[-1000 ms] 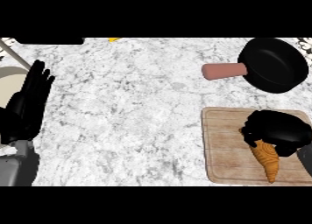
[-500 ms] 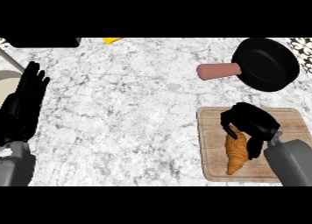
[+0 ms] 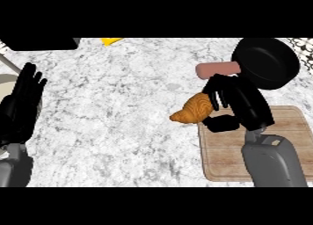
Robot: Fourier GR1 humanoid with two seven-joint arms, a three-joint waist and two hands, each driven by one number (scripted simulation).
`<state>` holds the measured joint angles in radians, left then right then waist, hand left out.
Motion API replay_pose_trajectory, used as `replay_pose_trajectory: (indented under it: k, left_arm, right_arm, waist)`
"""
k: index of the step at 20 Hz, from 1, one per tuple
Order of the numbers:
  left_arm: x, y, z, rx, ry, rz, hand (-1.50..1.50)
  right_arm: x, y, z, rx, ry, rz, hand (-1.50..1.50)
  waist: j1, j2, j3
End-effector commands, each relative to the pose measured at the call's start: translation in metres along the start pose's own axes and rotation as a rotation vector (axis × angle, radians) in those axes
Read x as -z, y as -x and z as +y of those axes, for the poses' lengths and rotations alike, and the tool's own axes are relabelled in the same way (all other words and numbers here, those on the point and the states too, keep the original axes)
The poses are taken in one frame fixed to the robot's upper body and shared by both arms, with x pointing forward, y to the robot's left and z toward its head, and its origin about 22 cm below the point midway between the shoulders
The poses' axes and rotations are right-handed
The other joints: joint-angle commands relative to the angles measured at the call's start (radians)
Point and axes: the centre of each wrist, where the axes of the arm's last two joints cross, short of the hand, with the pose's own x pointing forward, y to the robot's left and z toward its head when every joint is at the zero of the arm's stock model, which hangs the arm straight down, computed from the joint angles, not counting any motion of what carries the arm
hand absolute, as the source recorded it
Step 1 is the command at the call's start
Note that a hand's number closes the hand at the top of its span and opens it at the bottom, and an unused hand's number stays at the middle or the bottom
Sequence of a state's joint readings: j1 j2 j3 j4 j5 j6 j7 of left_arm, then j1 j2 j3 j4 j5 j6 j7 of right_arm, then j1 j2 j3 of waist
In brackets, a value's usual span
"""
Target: Pick the croissant from the cutting board and place it in the pot
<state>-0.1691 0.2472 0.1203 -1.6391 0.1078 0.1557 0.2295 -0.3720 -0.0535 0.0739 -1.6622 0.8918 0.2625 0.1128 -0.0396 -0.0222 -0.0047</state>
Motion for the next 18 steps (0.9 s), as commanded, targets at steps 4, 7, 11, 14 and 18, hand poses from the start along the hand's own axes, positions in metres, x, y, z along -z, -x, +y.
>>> replay_pose_trajectory:
  k: [4, 7, 11, 14, 18]
  left_arm:
    - [-0.002, 0.003, -0.019, -0.013, 0.026, -0.016, 0.00]
    - [0.011, -0.008, -0.012, 0.002, 0.027, -0.019, 0.00]
    - [0.010, -0.008, -0.012, -0.006, 0.052, -0.023, 0.00]
    - [0.002, -0.001, -0.009, -0.005, 0.048, -0.031, 0.00]
    - [-0.004, -0.003, -0.009, -0.010, 0.044, -0.029, 0.00]
  right_arm:
    - [-0.015, -0.049, -0.083, 0.065, 0.363, 0.122, 1.50]
    - [-0.018, -0.038, -0.100, 0.033, 0.427, 0.193, 1.50]
    - [-0.014, -0.041, -0.134, 0.062, 0.437, 0.224, 1.50]
    - [0.001, 0.000, -0.144, 0.134, 0.434, 0.251, 1.50]
    - [0.029, 0.036, -0.145, 0.141, 0.461, 0.291, 1.50]
  waist:
    - [0.020, 0.014, 0.004]
    - [0.028, 0.020, 0.005]
    - [0.037, 0.021, 0.004]
    - [0.042, 0.023, 0.005]
    - [0.055, 0.025, 0.005]
